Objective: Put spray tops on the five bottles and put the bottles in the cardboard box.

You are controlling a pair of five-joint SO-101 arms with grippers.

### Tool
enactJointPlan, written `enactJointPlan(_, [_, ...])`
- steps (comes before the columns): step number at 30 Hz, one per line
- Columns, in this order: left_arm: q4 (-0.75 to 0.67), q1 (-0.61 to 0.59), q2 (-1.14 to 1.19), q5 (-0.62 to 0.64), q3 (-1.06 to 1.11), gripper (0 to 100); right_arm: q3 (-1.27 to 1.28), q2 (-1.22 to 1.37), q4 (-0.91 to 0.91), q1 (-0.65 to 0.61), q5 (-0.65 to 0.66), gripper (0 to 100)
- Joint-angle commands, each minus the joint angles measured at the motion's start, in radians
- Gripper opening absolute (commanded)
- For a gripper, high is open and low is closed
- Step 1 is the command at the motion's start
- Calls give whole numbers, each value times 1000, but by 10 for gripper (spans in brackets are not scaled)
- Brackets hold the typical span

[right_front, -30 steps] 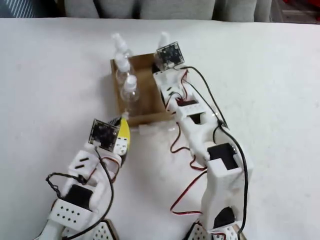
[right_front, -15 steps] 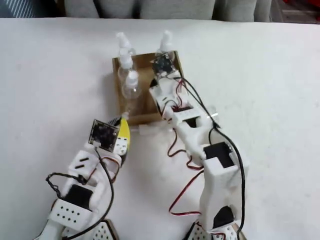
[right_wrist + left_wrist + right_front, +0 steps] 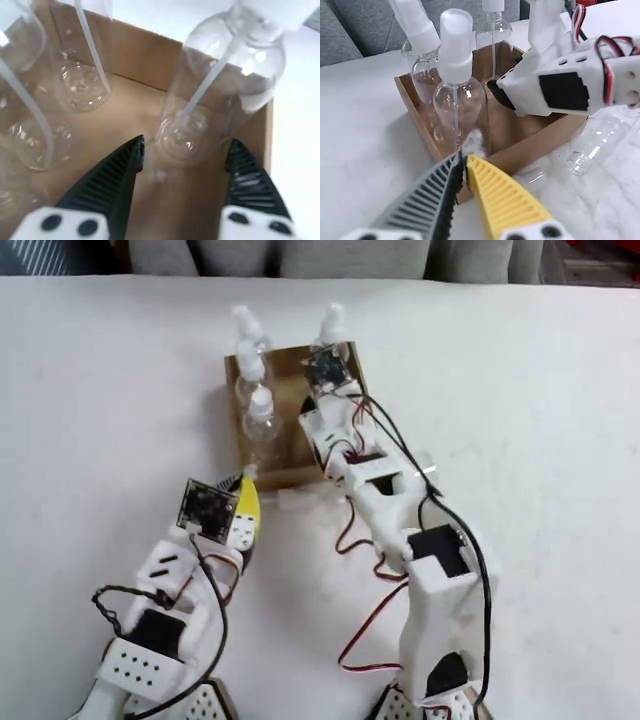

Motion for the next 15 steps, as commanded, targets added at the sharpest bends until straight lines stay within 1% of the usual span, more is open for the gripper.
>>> enactJointPlan(1, [-5, -7, -10, -9, -5, 22, 20, -110, 5, -5, 0, 215])
enactJointPlan(10, [-5, -7, -10, -9, -5, 22, 133, -245, 5, -18, 0, 215])
enactJointPlan(15, [-5, -7, -10, -9, -5, 22, 238, -372, 5, -10, 0, 214])
